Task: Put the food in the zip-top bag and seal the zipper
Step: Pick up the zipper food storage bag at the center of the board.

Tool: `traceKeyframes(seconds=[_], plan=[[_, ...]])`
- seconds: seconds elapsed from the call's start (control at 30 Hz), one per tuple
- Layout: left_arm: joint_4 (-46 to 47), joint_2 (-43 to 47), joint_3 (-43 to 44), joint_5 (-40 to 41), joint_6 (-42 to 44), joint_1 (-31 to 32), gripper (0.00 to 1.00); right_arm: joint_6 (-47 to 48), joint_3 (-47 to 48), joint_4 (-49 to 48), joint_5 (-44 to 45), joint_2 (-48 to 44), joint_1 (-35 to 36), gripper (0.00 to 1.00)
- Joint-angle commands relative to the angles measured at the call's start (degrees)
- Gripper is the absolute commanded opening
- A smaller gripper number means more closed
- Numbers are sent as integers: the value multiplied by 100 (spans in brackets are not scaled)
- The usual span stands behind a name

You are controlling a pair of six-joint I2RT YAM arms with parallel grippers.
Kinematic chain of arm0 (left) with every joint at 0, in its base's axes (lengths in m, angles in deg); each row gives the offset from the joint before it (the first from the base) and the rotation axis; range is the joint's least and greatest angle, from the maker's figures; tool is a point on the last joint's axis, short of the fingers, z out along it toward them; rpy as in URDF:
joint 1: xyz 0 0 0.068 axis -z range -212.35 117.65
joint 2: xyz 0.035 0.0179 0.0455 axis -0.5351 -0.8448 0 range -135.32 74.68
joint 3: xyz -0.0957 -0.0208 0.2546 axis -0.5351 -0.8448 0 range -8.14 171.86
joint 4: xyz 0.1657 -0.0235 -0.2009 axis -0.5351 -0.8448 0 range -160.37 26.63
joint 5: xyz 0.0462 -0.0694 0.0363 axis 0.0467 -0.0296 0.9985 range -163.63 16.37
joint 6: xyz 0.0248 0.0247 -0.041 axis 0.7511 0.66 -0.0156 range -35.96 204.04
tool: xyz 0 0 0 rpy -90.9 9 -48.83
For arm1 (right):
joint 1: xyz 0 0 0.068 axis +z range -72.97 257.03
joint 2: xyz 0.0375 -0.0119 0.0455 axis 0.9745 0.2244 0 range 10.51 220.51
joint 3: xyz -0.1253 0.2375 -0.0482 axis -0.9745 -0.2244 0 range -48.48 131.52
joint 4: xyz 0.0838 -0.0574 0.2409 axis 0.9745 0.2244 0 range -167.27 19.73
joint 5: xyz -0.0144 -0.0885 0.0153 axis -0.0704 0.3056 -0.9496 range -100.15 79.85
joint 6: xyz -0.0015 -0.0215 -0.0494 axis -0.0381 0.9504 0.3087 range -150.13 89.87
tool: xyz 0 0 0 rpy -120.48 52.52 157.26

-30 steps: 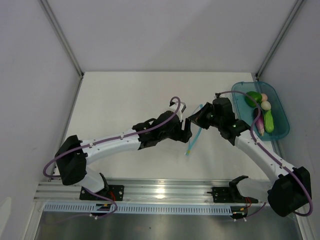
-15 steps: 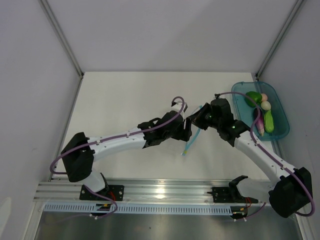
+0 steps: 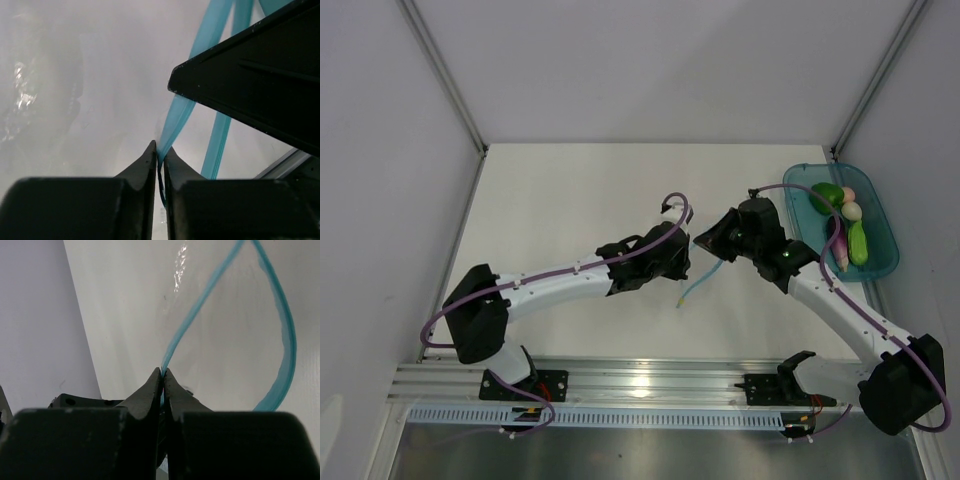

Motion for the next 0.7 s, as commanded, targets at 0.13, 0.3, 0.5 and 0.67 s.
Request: traceKeyframes(seconds=[0.13,0.3,0.5,0.67], plan=[[-371,-80,417,13,-125,-248,1,712,404,383,120,-45,-12,49],[-494,-106,645,57,6,-495,1,1196,659,789,85,-124,-74,96],[-353,-159,777,127,156,-697,0,1600,843,963,136,-607,-47,99],[-240,-203,769,5,156,-802,1,2373,1212,1307,856,-731,-450,99]])
